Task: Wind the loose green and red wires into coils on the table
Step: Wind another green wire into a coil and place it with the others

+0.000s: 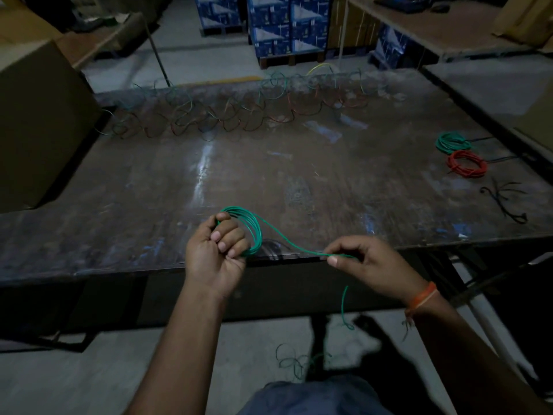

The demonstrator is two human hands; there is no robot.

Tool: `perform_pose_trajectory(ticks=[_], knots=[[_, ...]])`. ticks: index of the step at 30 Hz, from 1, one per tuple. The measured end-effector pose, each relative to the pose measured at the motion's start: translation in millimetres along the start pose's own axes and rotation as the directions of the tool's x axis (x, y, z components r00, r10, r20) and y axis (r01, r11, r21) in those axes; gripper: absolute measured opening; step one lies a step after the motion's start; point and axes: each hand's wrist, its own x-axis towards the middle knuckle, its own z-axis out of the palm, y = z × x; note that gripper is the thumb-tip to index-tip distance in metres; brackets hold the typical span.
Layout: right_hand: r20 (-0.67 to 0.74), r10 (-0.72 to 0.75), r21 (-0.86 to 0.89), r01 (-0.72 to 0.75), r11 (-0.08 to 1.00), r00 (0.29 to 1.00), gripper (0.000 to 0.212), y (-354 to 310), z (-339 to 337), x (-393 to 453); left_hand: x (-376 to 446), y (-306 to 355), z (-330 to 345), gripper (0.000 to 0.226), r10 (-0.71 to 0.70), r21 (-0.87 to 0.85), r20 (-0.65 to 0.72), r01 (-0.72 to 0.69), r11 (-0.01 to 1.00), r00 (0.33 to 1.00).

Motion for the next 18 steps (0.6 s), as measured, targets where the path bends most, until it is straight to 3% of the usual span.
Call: perform_pose_trajectory(ticks=[4,7,11,15,18], knots=[[0.146,-0.119,-0.117,0.137,0.984,0.982,0.013,-31.9,8.1,-0.7,1.2,-5.1,4.7,0.021,0.071,0.018,-0.046,-0.07,0.997,0.996],[0.137,-0.2,-0.109,0.216,0.97,0.97,0.013,-54.2,13.4,1.3,1.0,-20.0,7.7,0.027,0.15,0.221,-0.128,-0.119,0.968,0.98],[0.156,-0.293,-0.167,0.317,0.933,0.943,0.012,-79.1,17.6,11.2,-8.2,-41.6,15.9,0.029,0.24,0.561,-0.027,-0.184,0.807,0.97],[0.163,-0.336,-0.21,0.365,0.907,0.928,0.012,-97.8,15.2,22.4,-16.3,-50.5,24.6,0.034,0.303,0.816,0.115,-0.264,0.514,0.946],[0.175,-0.353,-0.187,0.383,0.905,0.919,0.02,-106.2,6.2,30.6,-17.8,-49.6,27.0,0.05,0.261,0.828,0.124,-0.244,0.505,0.957]])
